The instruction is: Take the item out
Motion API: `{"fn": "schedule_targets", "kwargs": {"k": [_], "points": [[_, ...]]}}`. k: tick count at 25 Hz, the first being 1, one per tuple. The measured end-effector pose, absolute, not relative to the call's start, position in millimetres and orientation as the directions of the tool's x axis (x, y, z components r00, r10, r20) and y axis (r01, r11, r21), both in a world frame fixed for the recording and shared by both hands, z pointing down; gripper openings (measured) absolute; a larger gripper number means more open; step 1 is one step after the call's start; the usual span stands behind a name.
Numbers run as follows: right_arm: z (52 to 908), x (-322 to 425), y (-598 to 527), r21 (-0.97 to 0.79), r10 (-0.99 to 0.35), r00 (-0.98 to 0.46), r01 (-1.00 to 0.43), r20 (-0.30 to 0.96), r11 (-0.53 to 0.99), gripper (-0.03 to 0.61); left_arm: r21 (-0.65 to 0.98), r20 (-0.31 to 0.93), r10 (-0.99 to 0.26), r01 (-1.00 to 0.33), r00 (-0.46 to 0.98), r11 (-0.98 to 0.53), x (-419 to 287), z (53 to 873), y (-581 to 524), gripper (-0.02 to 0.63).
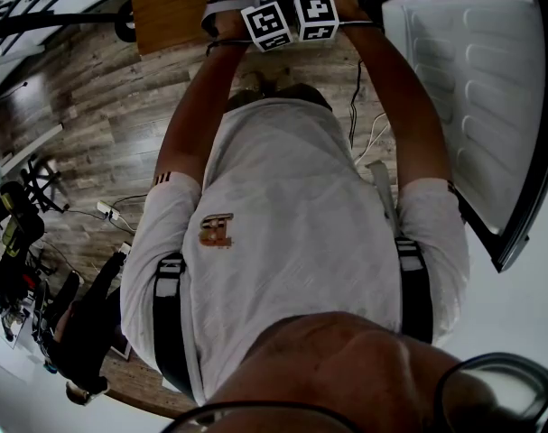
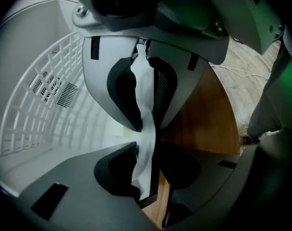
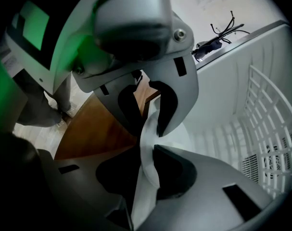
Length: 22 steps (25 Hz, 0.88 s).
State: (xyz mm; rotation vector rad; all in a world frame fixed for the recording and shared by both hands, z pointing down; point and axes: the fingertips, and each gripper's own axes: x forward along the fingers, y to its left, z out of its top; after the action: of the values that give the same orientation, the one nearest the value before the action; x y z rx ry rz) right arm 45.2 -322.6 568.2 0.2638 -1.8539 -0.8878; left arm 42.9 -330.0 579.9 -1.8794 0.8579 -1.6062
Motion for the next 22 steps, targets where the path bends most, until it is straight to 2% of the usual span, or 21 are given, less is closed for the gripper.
{"fn": "schedule_targets", "kwargs": {"k": [11,22], "points": [[569.4,46.3,-316.5,0.704,-0.562,-0.467,0.216,0.683,0.676,0.083,-0.771,0.618,-0.776,-0.092,0.13,-0.63,44.0,579.1,-327.0,0.098],[562.8,46.7,-314.5,0.769,-0.628,-0.475,0.194,0.616,0.609,0.06,-0.844,0.518,-0.836,-0.054,0.18,-0.534,45.1,568.7,-327.5,0.047]]}}
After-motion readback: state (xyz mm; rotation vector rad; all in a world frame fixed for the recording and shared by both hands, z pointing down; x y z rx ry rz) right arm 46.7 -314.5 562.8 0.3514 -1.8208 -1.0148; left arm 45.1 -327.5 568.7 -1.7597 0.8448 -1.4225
